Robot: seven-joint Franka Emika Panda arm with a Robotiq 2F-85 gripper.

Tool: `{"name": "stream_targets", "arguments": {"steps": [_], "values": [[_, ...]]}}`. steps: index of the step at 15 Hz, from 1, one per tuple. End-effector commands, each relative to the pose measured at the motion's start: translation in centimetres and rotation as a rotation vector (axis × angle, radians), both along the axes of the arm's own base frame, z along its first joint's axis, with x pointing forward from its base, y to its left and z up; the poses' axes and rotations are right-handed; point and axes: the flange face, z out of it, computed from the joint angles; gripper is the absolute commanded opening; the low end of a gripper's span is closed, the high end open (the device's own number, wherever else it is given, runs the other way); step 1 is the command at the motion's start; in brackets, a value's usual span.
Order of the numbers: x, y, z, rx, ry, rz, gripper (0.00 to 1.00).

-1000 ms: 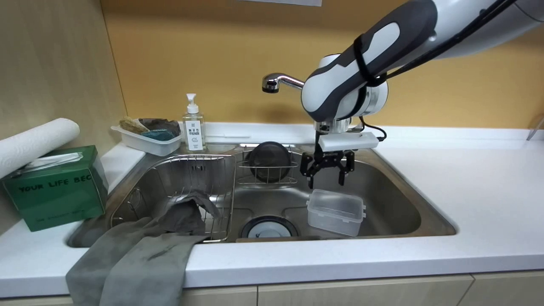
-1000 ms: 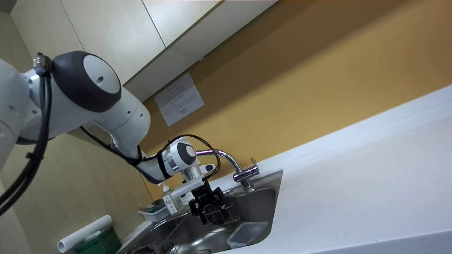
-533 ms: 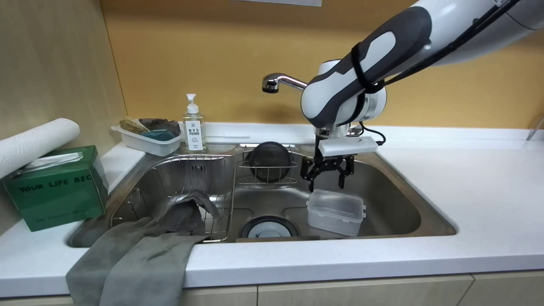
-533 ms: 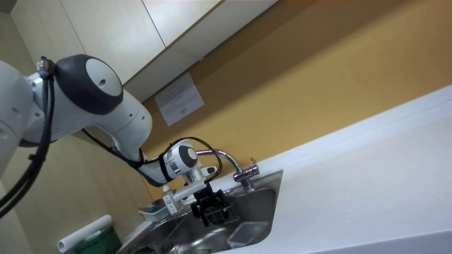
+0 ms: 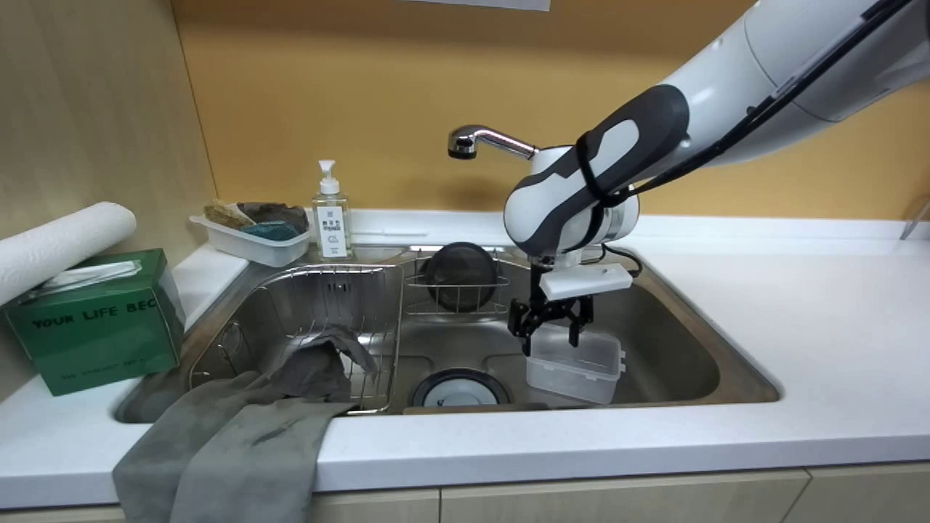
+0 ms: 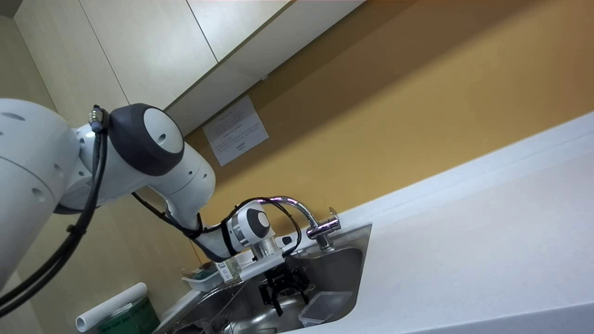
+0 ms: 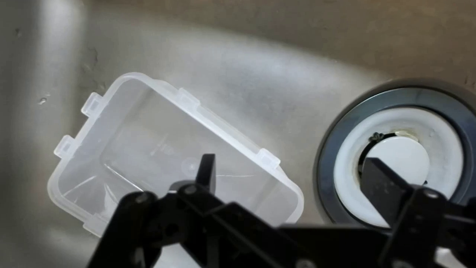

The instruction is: Take the bowl out of the sink

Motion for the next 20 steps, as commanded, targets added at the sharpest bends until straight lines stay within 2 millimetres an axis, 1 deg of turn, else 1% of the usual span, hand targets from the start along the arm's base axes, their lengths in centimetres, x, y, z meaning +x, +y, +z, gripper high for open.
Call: {"name": "stream_targets", "arguments": {"steps": [1, 4, 5, 6, 7, 9, 11, 12, 16, 17, 20], "values": [[1.4, 1.7, -0.5, -0.018, -0.004, 0.056, 1.0], [1.7, 2.8, -1.1, -0.015, 0.005, 0.09, 1.0], [1.8, 3.0, -1.2, -0.011, 0.005, 0.095, 0.75], [2.0, 3.1, -1.4, -0.014, 0.004, 0.102, 0.73], [2.2, 3.2, -1.5, -0.011, 0.002, 0.107, 0.67], [2.7, 3.1, -1.9, -0.013, -0.007, 0.12, 0.51], [3.1, 2.9, -2.1, -0.021, -0.019, 0.146, 0.39], [3.3, 2.7, -2.3, -0.025, -0.023, 0.157, 0.31], [4.0, 1.4, -3.4, -0.037, -0.021, 0.186, 0.05], [4.1, 1.2, -3.8, -0.035, -0.018, 0.189, 0.0], [4.5, 0.7, -4.0, -0.032, -0.02, 0.199, 0.0]]}}
